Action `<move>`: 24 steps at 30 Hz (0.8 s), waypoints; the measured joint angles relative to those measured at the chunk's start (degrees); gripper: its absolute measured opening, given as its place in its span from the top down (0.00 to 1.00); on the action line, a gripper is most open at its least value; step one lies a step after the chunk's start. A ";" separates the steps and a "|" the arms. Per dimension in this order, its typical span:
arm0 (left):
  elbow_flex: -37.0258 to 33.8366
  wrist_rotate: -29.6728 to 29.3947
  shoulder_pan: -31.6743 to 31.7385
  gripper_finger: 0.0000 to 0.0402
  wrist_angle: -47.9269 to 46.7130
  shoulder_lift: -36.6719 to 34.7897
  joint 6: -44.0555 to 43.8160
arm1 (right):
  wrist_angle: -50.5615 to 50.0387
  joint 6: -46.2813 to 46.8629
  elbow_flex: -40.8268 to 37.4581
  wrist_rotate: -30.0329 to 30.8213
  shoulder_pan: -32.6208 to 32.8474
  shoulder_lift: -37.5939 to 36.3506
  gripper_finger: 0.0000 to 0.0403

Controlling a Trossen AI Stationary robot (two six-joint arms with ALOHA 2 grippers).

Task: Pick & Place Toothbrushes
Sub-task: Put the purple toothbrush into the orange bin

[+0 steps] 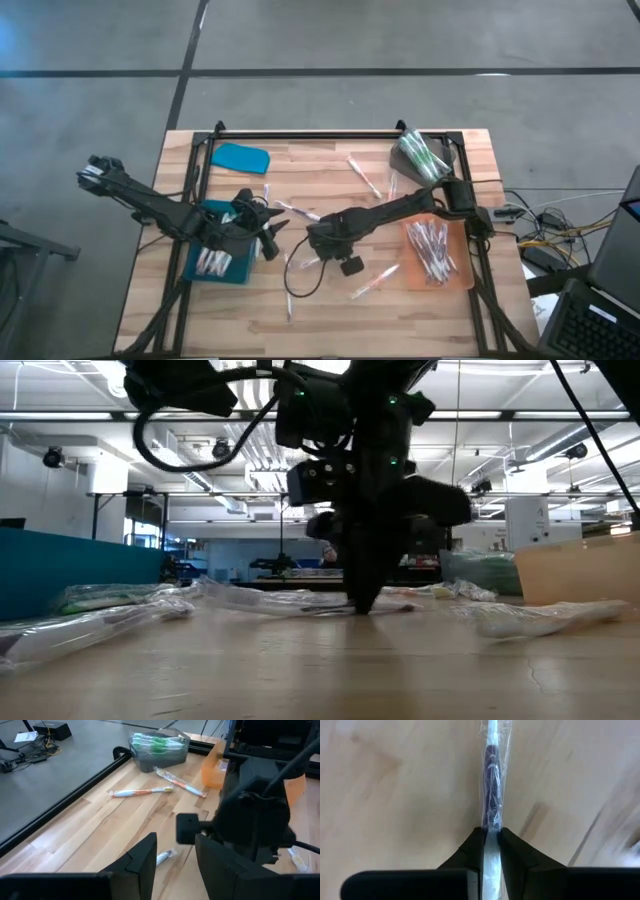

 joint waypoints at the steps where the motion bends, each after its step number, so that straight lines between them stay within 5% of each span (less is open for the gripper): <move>1: -0.08 0.01 0.00 0.65 0.02 0.00 0.01 | -1.37 0.92 -0.01 -0.08 0.21 -0.41 0.92; 13: -0.47 0.00 0.00 0.65 0.26 0.02 0.00 | -8.79 20.63 -0.41 0.06 3.56 -9.42 0.92; 24: -0.60 0.01 -0.01 0.65 0.36 0.02 0.00 | -19.94 50.14 -1.16 3.30 9.19 -21.90 0.92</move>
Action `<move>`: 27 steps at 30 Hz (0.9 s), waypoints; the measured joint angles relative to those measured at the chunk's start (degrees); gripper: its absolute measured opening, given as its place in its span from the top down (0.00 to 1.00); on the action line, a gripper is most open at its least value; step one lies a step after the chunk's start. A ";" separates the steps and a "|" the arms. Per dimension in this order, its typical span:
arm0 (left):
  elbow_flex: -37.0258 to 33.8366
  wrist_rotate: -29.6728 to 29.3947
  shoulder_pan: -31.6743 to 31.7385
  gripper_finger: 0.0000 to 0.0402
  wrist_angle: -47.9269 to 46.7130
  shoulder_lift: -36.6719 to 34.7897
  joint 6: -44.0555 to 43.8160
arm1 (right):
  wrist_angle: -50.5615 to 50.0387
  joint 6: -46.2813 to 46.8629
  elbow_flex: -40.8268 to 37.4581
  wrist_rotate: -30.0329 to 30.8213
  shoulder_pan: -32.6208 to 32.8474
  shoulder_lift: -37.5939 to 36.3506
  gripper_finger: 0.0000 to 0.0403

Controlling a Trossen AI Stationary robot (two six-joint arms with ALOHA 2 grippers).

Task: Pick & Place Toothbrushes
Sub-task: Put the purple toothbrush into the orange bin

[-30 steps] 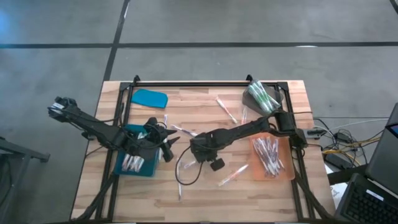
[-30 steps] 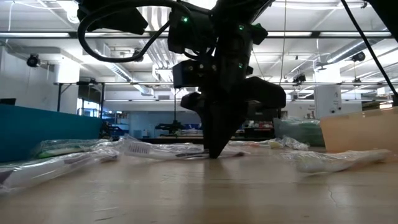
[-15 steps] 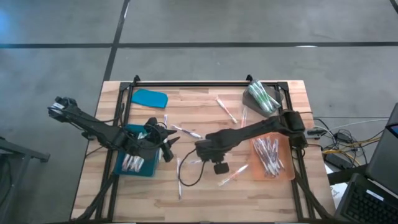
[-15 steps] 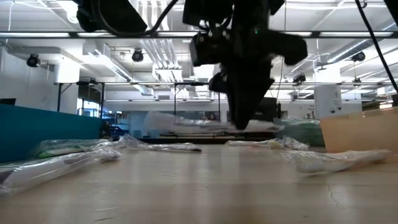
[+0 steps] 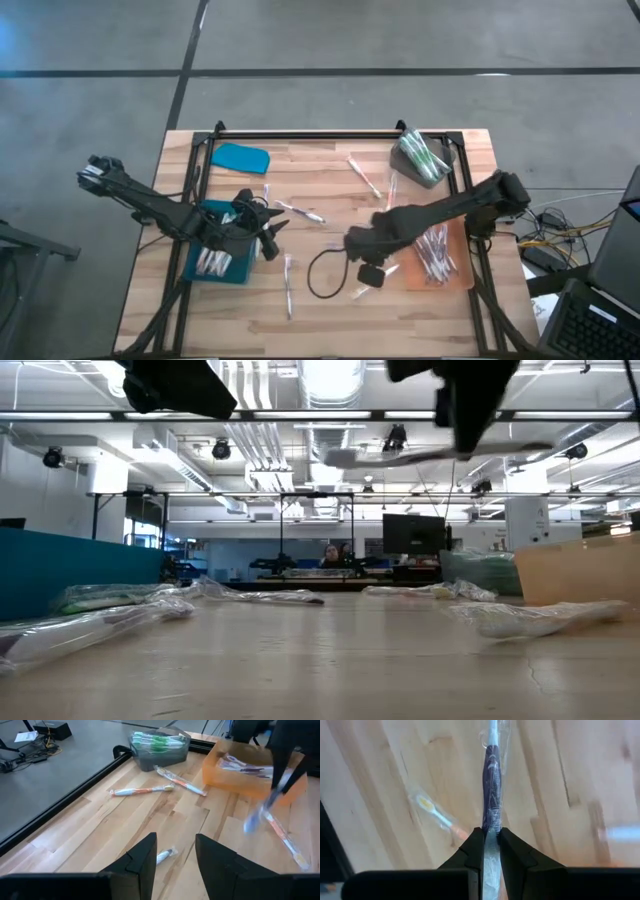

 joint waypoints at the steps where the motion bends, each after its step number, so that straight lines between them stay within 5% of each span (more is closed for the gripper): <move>1: 0.00 0.01 0.01 0.65 -0.01 0.00 0.00 | -1.07 2.93 -0.32 0.57 0.66 -1.15 0.92; 17: -0.11 0.18 0.01 0.65 -0.16 0.00 0.00 | -11.27 51.99 -17.65 8.12 13.78 -19.72 0.92; 27: -0.11 0.21 -0.02 0.65 -0.06 0.00 -0.41 | -9.73 69.11 -32.86 7.72 20.68 -28.31 0.92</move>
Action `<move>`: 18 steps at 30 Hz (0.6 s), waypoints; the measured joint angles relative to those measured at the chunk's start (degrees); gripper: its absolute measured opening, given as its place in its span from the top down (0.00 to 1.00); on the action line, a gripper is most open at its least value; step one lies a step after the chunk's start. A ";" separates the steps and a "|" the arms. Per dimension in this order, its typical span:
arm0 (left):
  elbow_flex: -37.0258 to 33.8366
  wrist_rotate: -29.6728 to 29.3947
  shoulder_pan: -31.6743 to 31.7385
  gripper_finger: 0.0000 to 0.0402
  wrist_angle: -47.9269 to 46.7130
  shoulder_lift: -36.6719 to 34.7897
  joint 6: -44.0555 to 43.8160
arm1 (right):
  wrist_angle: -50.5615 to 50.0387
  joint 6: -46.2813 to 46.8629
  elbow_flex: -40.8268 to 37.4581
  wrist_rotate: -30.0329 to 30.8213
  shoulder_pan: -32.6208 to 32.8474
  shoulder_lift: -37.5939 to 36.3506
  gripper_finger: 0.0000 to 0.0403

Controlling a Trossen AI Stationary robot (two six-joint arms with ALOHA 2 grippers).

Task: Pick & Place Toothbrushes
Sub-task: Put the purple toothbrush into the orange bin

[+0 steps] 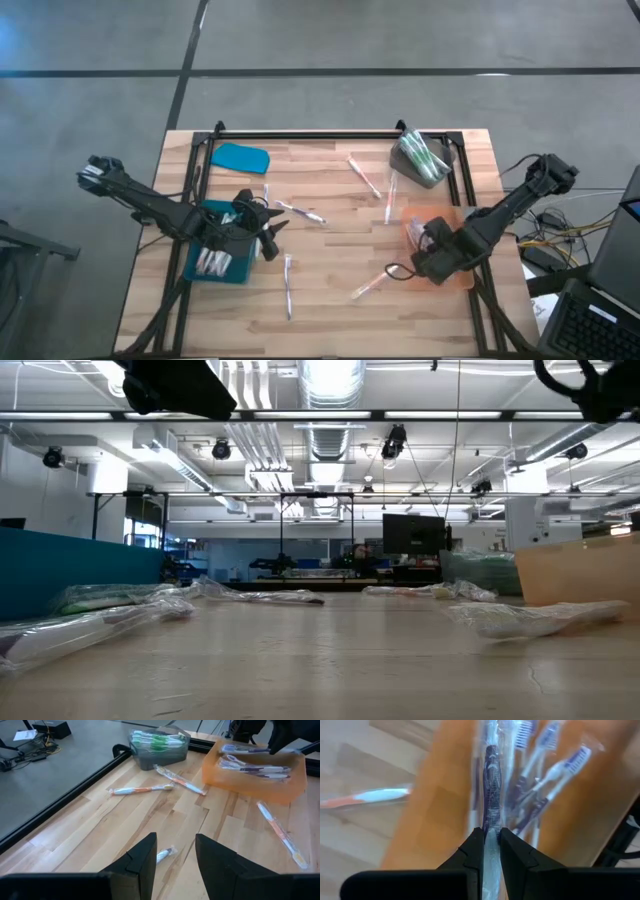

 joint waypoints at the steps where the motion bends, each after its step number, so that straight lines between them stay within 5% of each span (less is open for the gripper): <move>1: 0.00 0.00 0.01 0.65 0.02 0.00 -0.01 | 0.00 0.82 -1.04 -0.22 0.45 -0.58 0.92; 18: -0.02 0.00 0.00 0.65 0.02 0.01 -0.34 | 5.94 4.15 -10.20 -4.47 1.87 -2.76 0.88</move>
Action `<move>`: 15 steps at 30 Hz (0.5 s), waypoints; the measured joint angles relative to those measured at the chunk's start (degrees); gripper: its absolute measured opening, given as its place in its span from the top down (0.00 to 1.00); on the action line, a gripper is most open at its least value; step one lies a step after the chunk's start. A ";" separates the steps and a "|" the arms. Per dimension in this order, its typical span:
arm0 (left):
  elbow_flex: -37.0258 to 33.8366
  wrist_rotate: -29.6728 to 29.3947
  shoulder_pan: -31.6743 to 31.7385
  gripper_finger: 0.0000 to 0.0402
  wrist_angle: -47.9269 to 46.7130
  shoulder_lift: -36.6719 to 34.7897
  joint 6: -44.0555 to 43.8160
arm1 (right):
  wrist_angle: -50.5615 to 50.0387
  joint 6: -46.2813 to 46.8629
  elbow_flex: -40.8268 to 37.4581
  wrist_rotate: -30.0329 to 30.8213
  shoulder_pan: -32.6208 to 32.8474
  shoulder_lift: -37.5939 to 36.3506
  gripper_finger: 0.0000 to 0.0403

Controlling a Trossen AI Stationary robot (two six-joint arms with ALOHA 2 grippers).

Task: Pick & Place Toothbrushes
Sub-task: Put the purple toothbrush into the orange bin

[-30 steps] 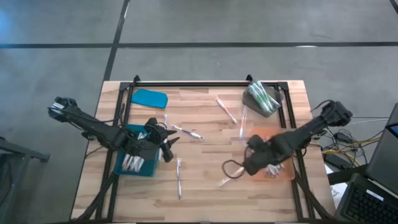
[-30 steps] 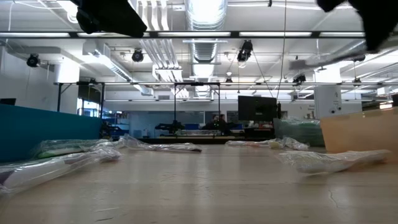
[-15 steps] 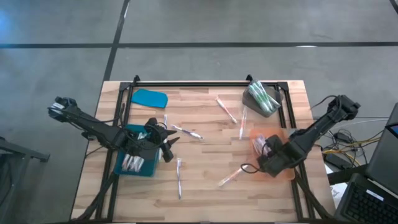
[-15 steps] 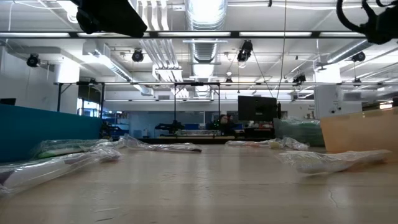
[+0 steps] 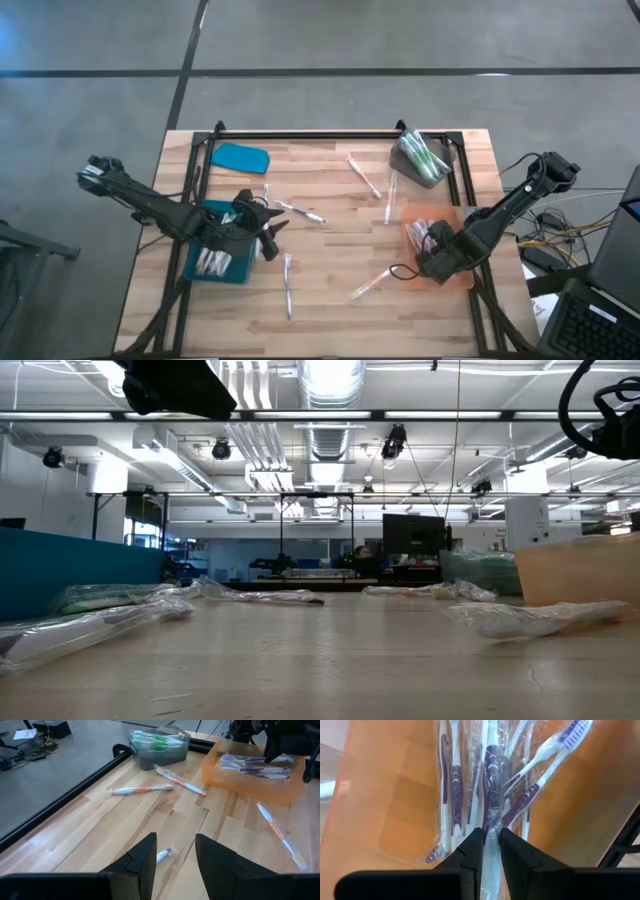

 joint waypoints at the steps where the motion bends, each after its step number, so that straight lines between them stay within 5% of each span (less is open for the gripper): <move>1: 0.00 0.00 0.02 0.65 -0.02 0.01 -0.04 | 0.01 -0.07 0.00 0.00 0.00 0.00 0.87; 15: 0.00 0.00 0.02 0.65 -0.02 0.01 -0.13 | 0.09 -0.99 0.00 -0.02 -0.02 0.01 0.72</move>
